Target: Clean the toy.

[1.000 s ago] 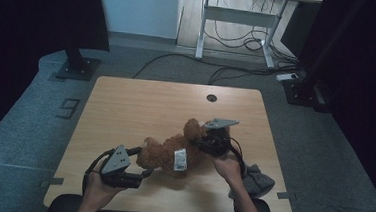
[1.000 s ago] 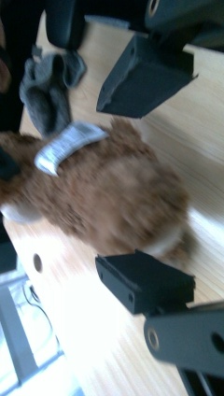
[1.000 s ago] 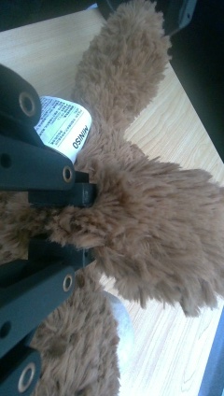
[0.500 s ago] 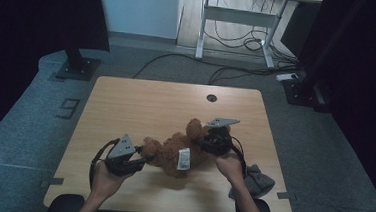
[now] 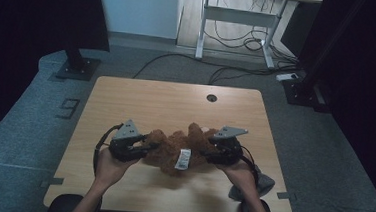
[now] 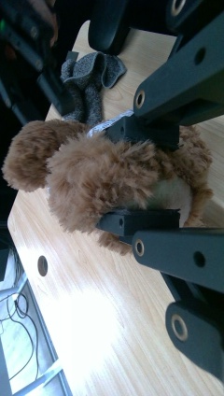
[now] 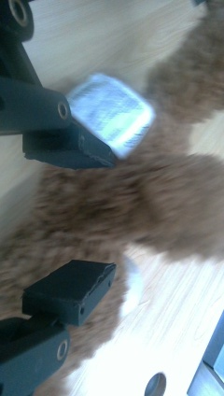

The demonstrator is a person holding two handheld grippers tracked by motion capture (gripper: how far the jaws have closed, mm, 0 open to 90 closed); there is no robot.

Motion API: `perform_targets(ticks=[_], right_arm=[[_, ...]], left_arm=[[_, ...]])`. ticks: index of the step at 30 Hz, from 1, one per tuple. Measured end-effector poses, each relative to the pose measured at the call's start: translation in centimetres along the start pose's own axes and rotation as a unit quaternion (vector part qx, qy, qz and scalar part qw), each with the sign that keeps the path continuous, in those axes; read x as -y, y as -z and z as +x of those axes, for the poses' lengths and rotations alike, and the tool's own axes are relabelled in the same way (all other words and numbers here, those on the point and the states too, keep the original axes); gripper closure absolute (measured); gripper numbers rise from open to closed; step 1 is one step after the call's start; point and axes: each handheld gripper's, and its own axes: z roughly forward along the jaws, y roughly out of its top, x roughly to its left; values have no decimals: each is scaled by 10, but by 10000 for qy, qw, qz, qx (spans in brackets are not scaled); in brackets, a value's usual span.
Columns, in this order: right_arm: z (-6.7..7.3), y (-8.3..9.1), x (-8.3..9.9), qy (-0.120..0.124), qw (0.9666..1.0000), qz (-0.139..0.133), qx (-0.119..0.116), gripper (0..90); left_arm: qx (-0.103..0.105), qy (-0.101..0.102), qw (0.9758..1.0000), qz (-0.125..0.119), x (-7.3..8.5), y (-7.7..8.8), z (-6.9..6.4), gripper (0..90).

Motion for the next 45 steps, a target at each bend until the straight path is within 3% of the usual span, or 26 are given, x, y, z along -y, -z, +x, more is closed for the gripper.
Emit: perform_targets(ticks=[5,6,11,13,17,21,24,28,31,35,45], right_arm=[[-8,15,21,-31,9994,39,333,378],[-8,18,23,-38,9996,19,296,384],[16,14,37,129,9993,105,-348,445],[30,1,44,188,9973,211,-679,463],[53,-26,55,308,9928,367,-1094,478],[70,-50,61,299,9898,487,-1306,488],[78,-63,63,281,9904,522,-1248,510],[81,-72,62,199,9935,538,-982,555],[82,-75,59,144,9946,483,-905,675],[82,-72,56,139,9962,397,-765,855],[81,-46,40,341,9974,-59,-638,883]], left_arm=[[22,67,10000,12,1,0,2,656],[28,75,10000,9,1,0,3,656],[22,81,10000,7,-1,-1,3,656],[20,73,10000,13,-2,-1,2,656],[29,81,10000,24,-2,-1,3,656],[36,71,10000,28,-2,0,3,656],[47,68,10000,34,-2,0,2,656],[56,70,10000,33,-3,0,2,656],[66,68,9999,33,-3,-1,2,656],[78,47,10000,29,-4,-1,2,656],[-6,79,9999,-138,-10,2,12,642]])
